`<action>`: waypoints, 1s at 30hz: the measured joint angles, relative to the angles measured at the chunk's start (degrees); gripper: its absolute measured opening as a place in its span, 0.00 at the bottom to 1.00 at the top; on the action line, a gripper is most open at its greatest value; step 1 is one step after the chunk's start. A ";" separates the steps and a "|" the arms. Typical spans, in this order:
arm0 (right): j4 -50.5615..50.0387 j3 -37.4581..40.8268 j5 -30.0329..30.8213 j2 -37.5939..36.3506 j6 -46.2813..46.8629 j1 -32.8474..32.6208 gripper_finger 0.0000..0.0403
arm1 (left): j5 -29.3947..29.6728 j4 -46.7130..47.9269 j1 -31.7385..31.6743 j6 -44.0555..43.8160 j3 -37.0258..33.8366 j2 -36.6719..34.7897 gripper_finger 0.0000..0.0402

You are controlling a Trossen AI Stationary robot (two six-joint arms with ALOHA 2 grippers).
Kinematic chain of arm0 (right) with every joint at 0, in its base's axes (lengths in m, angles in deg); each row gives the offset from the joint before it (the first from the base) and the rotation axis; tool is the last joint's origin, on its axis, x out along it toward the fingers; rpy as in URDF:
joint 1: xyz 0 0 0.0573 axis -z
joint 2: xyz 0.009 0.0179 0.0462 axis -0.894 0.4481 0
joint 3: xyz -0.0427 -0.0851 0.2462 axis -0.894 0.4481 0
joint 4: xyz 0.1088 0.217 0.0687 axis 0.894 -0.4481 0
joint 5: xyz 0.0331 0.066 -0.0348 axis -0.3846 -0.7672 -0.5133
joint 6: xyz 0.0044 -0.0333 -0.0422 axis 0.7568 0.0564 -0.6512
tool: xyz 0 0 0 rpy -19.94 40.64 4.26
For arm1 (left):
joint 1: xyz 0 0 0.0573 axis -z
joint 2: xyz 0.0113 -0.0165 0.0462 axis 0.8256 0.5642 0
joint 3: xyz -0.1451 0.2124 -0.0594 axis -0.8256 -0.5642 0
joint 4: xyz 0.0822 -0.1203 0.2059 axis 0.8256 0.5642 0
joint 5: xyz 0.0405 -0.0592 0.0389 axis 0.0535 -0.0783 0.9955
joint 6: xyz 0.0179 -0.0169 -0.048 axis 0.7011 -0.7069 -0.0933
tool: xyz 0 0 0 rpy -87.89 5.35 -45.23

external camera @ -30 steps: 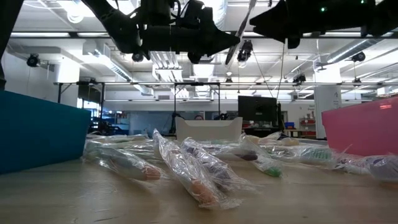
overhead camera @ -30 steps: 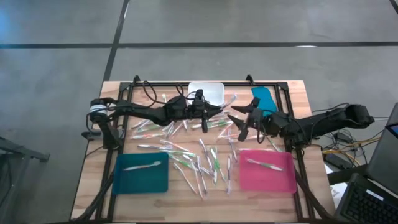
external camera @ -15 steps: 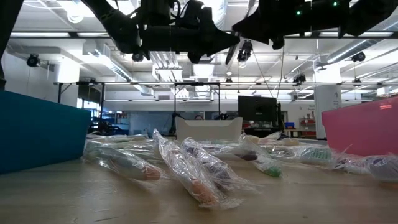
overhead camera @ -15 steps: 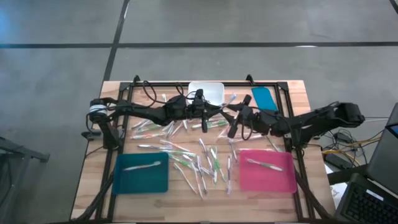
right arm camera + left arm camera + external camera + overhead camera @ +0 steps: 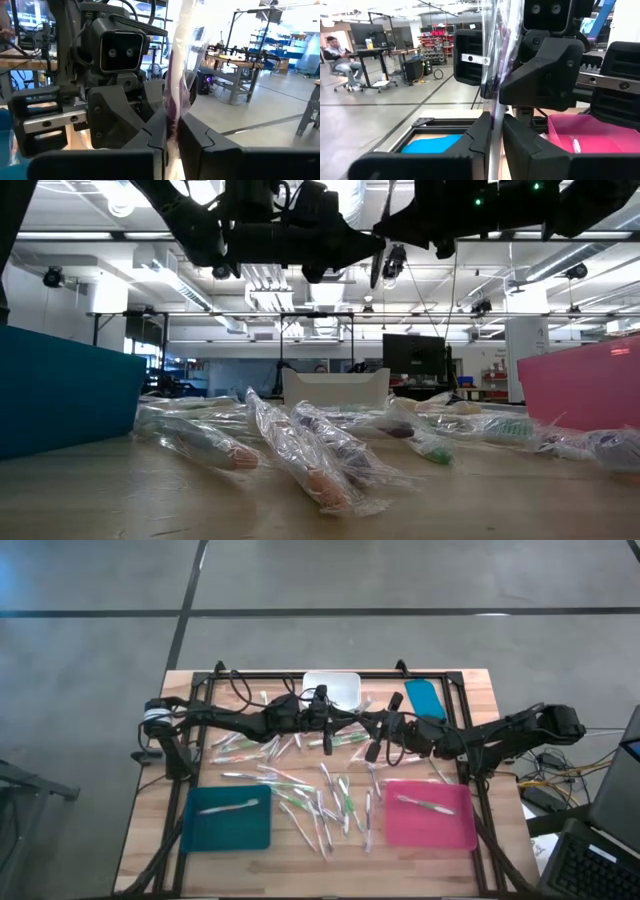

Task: Pick & Place Toothbrushes
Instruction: Put the violet toothbrush into the white bin

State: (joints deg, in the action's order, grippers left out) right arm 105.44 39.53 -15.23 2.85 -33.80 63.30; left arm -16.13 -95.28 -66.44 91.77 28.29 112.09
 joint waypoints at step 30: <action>-56.31 -34.24 -21.87 16.34 -3.92 24.85 0.03 | 29.42 8.86 -3.39 7.62 -15.98 -24.17 0.49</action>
State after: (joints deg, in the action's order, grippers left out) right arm 49.12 5.29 -37.09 19.19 -37.72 88.14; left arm 13.29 -86.42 -69.82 99.39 12.31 87.92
